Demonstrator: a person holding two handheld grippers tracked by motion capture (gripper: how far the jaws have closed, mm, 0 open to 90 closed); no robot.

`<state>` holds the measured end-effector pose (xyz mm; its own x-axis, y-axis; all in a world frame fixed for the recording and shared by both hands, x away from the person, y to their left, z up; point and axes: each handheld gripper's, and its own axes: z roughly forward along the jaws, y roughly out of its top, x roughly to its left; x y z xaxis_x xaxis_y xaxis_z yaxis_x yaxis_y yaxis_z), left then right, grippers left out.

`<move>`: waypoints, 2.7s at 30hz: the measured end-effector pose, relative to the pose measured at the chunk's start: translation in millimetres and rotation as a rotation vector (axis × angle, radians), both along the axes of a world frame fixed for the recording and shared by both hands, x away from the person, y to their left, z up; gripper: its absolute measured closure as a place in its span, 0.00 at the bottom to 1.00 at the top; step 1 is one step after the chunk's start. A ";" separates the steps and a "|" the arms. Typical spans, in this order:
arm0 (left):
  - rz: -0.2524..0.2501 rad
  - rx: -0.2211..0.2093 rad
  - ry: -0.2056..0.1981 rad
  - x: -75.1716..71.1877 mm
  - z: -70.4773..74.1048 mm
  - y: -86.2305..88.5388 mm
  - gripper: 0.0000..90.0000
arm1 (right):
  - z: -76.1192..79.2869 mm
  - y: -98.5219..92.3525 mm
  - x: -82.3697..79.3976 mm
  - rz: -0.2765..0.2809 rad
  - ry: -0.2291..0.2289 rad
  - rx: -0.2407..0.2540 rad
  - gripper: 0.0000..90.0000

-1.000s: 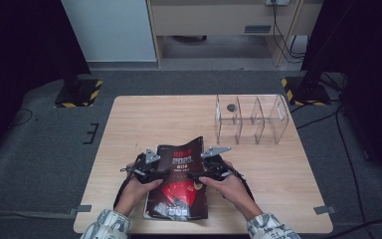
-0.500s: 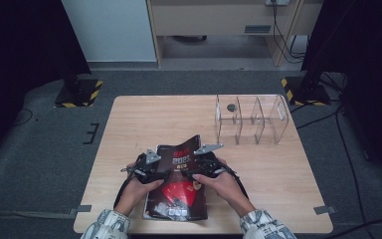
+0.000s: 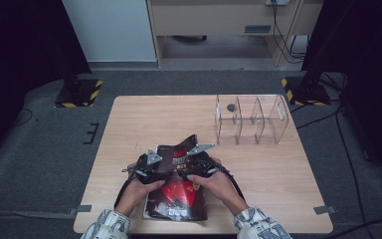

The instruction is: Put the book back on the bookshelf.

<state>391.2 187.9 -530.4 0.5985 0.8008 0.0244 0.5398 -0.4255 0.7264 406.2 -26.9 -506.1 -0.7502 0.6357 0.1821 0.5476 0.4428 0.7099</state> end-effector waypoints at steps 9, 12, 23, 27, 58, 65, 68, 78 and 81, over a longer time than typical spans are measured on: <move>-0.004 -0.006 -0.003 -0.1 -0.7 -1.6 0.26 | -5.8 2.9 0.0 -0.011 0.008 -0.059 0.51; -0.006 -0.005 -0.002 -0.1 -0.7 -1.9 0.25 | -7.6 2.1 0.0 -0.015 0.015 -0.068 0.58; -0.012 -0.015 0.001 0.2 -1.5 -3.8 0.22 | -6.8 0.1 3.7 -0.044 0.012 -0.064 0.83; -0.028 -0.027 0.010 1.3 -0.3 -4.2 0.20 | -3.5 0.5 5.1 -0.038 0.001 -0.047 0.87; 0.043 -0.188 0.052 6.6 6.9 9.9 0.07 | 66.7 -29.4 8.9 -0.053 -0.242 0.049 0.96; 0.018 -0.191 0.077 6.9 3.5 5.7 0.09 | 75.3 -29.9 8.3 -0.043 -0.271 0.067 0.96; 0.012 -0.190 0.081 7.3 2.4 4.4 0.10 | 77.5 -30.3 7.9 -0.042 -0.276 0.074 0.96; 0.001 -0.208 0.109 9.1 -0.8 3.5 0.14 | 84.9 -29.6 6.4 -0.034 -0.292 0.104 0.97; -0.002 -0.216 0.116 9.8 -1.7 3.4 0.13 | 85.9 -29.3 6.2 -0.029 -0.298 0.109 0.97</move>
